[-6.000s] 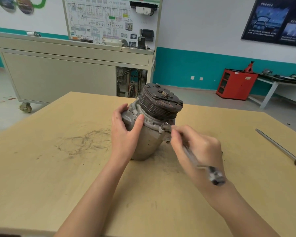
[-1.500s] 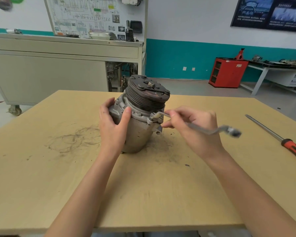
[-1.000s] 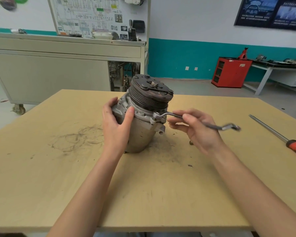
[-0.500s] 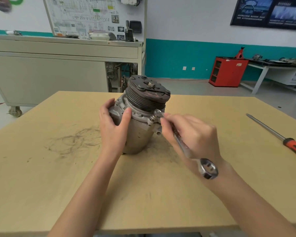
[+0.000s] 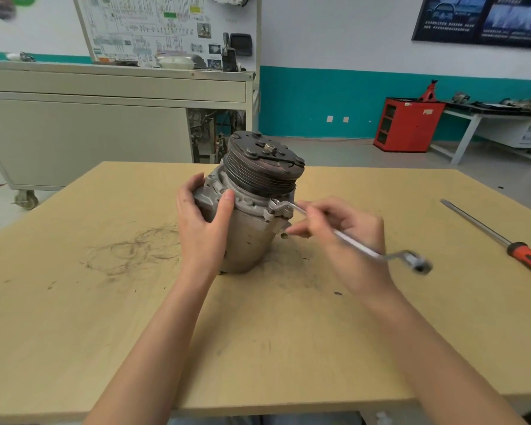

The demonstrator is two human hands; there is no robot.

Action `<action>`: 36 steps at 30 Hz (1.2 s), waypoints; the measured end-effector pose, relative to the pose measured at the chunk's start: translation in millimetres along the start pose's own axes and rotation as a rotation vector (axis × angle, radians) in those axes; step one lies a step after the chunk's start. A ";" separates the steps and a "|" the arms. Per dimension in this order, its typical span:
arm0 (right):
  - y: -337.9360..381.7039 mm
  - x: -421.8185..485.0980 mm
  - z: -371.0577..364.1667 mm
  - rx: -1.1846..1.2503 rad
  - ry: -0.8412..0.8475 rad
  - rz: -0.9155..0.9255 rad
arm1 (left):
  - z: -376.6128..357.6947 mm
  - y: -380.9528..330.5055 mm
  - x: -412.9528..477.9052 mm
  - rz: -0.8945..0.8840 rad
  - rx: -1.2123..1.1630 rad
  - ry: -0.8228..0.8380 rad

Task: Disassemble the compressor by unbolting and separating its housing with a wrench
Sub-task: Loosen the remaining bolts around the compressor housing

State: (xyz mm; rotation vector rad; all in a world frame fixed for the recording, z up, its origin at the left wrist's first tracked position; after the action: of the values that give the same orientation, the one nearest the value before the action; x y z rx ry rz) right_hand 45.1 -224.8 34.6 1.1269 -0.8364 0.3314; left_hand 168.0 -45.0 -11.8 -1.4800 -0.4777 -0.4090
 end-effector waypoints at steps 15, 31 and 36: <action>-53.7 36.5 21.3 0.326 0.066 -0.364 | -0.1 3.1 1.5 -0.003 0.003 -0.001; 10.9 24.4 -31.4 -0.887 0.181 -0.065 | 0.5 1.3 1.1 -0.023 0.013 0.001; 5.5 32.9 -32.1 -0.839 0.222 -0.113 | 0.4 1.5 1.5 -0.023 0.013 -0.001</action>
State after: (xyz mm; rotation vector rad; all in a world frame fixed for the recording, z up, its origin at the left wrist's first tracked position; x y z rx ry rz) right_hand 76.8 -199.3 56.7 0.3408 -0.6113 -0.0073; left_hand 170.0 -44.5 -12.2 -1.4633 -0.4974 -0.4227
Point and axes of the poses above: each hand's wrist, its own x-axis towards the middle knuckle, its own z-axis out of the back of the hand, y = z × x, the point moved 9 cm from there along x, towards the middle knuckle, and after that the axes turned 5 degrees about y, right-handed, at the moved point
